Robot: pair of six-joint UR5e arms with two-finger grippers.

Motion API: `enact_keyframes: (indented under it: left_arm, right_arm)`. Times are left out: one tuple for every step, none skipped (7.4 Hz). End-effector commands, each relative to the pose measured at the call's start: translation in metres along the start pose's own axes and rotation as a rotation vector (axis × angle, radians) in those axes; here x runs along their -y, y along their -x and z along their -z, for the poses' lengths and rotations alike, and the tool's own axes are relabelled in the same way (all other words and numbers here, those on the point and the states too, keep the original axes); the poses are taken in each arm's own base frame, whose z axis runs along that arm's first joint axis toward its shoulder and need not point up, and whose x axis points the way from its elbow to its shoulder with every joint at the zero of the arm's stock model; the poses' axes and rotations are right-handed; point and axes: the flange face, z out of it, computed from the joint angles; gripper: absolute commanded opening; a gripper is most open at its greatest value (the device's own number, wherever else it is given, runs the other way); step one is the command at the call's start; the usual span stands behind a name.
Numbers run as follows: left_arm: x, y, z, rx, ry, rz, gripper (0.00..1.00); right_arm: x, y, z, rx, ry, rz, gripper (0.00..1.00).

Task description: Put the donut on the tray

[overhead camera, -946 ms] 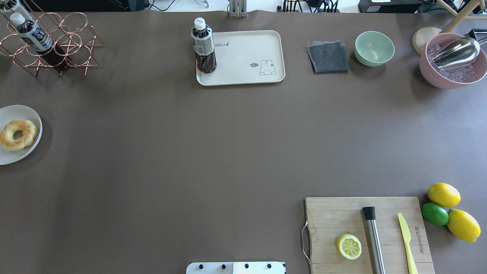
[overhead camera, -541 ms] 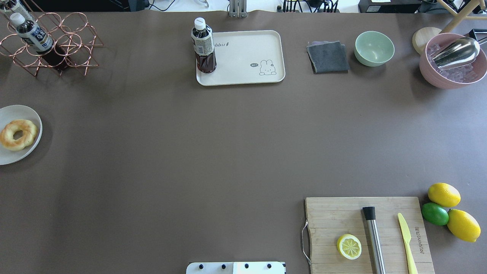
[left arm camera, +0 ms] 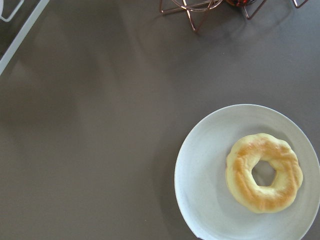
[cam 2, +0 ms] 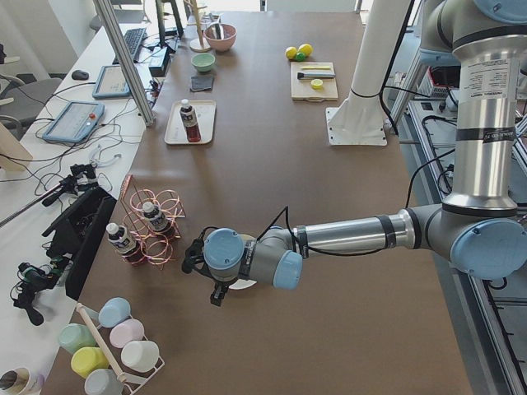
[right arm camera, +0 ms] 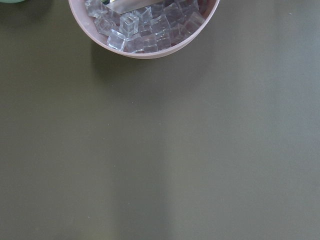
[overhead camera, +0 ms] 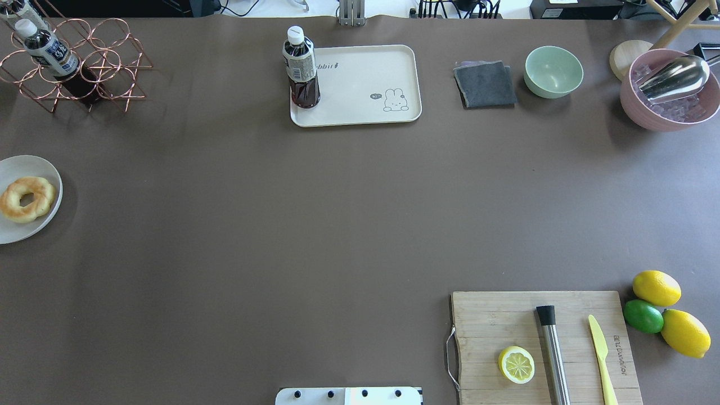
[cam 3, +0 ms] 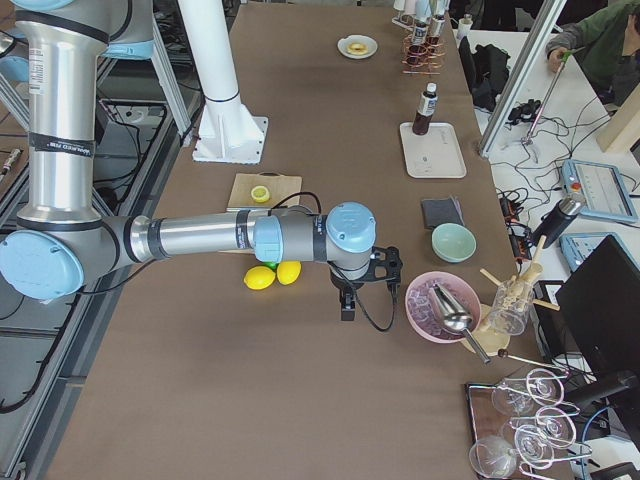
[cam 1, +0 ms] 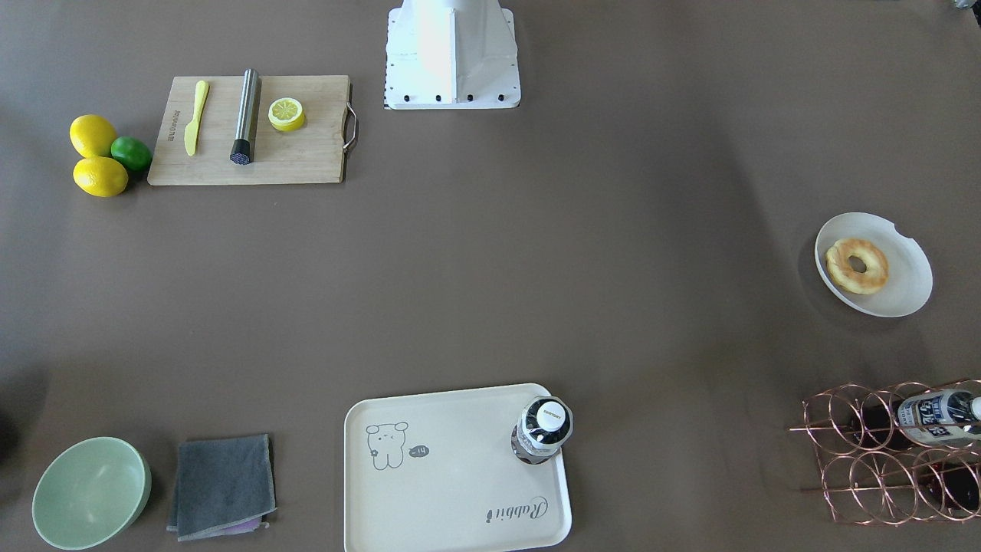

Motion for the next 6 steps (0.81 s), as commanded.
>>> enact_keyframes:
  left_arm:
    - [0.013, -0.009, -0.078, -0.024, 0.016, 0.010, 0.98]
    - [0.013, -0.016, -0.102, 0.017, 0.000, 0.011, 0.98]
    - [0.012, -0.021, -0.117, 0.027, 0.014, -0.002, 0.98]
    - [0.007, -0.018, -0.122, 0.028, 0.027, 0.004, 0.98]
    - [0.007, -0.016, -0.128, 0.020, 0.039, 0.007, 0.96]
    - [0.004, -0.014, -0.131, 0.008, 0.051, 0.016, 0.89]
  right_arm:
    - [0.003, 0.006, -0.011, -0.015, 0.022, 0.012, 1.00]
    - [0.006, 0.006, -0.016, -0.022, 0.031, 0.015, 1.00]
    - [0.010, -0.001, -0.026, -0.033, 0.022, 0.022, 1.00]
    - [0.014, -0.010, -0.036, -0.029, -0.016, 0.006, 1.00]
    - [0.017, -0.011, -0.043, -0.021, -0.041, 0.000, 1.00]
    - [0.017, -0.011, -0.047, -0.019, -0.040, 0.001, 1.00]
